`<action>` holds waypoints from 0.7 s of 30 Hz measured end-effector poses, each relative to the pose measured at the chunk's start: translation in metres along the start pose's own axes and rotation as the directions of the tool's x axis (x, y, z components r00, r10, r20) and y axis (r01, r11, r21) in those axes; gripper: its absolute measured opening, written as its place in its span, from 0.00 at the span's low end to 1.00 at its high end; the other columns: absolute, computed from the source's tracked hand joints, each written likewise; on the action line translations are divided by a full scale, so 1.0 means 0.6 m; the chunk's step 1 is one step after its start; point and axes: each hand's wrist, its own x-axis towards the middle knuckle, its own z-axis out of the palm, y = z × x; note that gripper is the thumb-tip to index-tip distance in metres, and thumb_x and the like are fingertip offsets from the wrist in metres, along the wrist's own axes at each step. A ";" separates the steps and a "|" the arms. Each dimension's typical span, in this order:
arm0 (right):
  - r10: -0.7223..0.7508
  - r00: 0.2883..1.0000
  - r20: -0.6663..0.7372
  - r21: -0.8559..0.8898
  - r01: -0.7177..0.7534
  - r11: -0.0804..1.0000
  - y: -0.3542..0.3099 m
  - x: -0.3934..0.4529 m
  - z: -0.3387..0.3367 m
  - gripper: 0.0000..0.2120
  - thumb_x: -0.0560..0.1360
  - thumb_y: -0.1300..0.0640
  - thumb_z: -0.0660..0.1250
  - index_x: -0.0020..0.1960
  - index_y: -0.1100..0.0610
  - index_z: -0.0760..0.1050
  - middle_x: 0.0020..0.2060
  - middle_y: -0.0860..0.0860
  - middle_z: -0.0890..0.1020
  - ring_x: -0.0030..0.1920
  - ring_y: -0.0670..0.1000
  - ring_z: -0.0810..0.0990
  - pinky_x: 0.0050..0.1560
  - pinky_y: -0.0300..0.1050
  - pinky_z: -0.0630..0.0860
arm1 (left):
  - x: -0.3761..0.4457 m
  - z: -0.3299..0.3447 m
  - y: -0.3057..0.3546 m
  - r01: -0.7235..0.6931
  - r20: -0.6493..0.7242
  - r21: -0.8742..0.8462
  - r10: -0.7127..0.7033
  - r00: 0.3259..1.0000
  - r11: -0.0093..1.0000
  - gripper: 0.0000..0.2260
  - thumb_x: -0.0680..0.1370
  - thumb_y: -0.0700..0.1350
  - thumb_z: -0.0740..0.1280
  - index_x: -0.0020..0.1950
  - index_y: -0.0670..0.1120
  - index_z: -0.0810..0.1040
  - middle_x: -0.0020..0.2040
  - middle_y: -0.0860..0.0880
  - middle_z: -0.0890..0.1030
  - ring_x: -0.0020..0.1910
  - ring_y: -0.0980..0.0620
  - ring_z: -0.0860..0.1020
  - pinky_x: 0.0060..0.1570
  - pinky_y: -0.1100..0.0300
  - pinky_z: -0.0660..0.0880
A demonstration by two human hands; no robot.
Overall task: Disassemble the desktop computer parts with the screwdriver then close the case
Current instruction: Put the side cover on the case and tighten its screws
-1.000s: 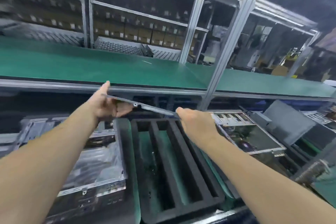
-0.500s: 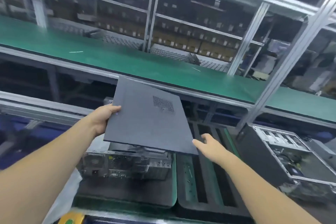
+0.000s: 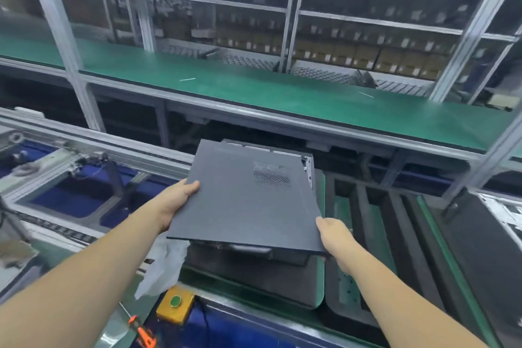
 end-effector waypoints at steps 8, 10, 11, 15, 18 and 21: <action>-0.064 0.971 -0.230 -0.070 0.049 0.996 -0.023 0.019 0.018 0.17 0.86 0.51 0.51 0.46 0.60 0.71 0.41 0.55 0.75 0.37 0.54 0.71 0.37 0.48 0.72 | 0.058 0.007 0.025 -0.095 -0.107 0.337 0.138 0.985 0.937 0.12 0.83 0.55 0.65 0.55 0.48 0.82 0.50 0.48 0.87 0.44 0.47 0.87 0.41 0.54 0.82; -0.087 0.958 -0.274 -0.103 0.060 0.993 -0.030 0.028 0.018 0.16 0.85 0.50 0.52 0.49 0.59 0.71 0.44 0.55 0.76 0.40 0.53 0.73 0.45 0.52 0.73 | 0.087 0.013 0.044 -0.152 -0.129 0.610 0.286 0.949 0.778 0.13 0.82 0.55 0.65 0.57 0.47 0.80 0.56 0.47 0.85 0.48 0.48 0.84 0.45 0.56 0.79; -0.075 0.962 -0.264 -0.124 0.043 0.991 -0.033 0.030 0.017 0.17 0.86 0.48 0.53 0.58 0.60 0.72 0.52 0.56 0.77 0.46 0.55 0.76 0.51 0.53 0.74 | 0.100 0.014 0.054 -0.120 -0.127 0.755 0.323 0.938 0.645 0.17 0.81 0.56 0.64 0.63 0.46 0.77 0.59 0.45 0.83 0.53 0.45 0.82 0.49 0.53 0.77; -0.108 0.973 -0.205 -0.461 0.001 0.887 -0.010 0.035 0.024 0.35 0.85 0.40 0.55 0.85 0.54 0.50 0.82 0.57 0.59 0.79 0.61 0.62 0.74 0.59 0.65 | 0.123 0.006 0.048 0.036 -0.108 0.964 0.262 0.959 0.265 0.27 0.79 0.62 0.60 0.72 0.46 0.68 0.69 0.42 0.75 0.65 0.38 0.73 0.59 0.47 0.72; -0.138 0.990 -0.020 -0.635 0.094 0.767 0.011 0.036 0.052 0.36 0.83 0.34 0.53 0.85 0.44 0.45 0.85 0.54 0.46 0.83 0.58 0.51 0.78 0.58 0.61 | 0.118 0.011 0.004 -0.130 0.114 0.989 0.206 0.972 0.069 0.32 0.80 0.66 0.57 0.80 0.52 0.62 0.79 0.44 0.64 0.76 0.42 0.64 0.72 0.46 0.65; -0.107 0.993 0.039 -0.715 0.102 0.692 0.018 0.039 0.086 0.38 0.81 0.29 0.51 0.85 0.40 0.42 0.84 0.55 0.38 0.84 0.58 0.42 0.81 0.58 0.55 | 0.102 0.036 -0.039 -0.218 0.218 0.976 0.088 0.972 -0.015 0.36 0.79 0.72 0.51 0.83 0.58 0.52 0.84 0.45 0.50 0.82 0.45 0.49 0.78 0.42 0.52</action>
